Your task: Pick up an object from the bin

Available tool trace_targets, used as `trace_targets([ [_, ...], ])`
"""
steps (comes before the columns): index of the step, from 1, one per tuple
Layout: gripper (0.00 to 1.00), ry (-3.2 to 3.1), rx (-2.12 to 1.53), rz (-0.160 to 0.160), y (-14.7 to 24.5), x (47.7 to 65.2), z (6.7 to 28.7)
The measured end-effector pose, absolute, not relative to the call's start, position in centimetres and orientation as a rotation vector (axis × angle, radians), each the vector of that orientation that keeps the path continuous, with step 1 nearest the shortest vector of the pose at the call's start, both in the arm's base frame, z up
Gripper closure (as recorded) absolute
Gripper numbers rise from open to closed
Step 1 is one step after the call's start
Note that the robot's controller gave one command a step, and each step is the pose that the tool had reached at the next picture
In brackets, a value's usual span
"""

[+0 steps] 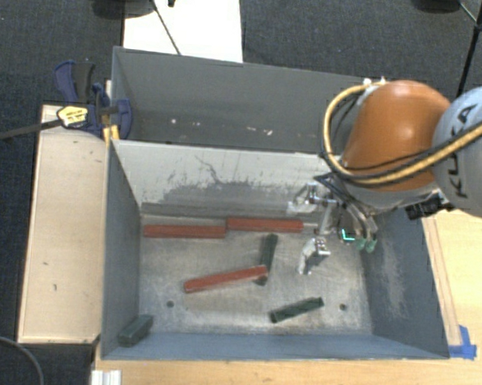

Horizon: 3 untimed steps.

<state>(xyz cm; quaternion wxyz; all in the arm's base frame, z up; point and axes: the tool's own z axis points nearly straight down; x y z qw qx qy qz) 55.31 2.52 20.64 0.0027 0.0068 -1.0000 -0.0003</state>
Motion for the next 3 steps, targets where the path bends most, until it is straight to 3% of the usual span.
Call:
trace_targets([
  [1,0.00,-3.144,0.020,-0.001,2.5,55.5,21.1],
  [3,0.00,-3.146,0.025,-0.001,5.0,56.0,11.2],
])
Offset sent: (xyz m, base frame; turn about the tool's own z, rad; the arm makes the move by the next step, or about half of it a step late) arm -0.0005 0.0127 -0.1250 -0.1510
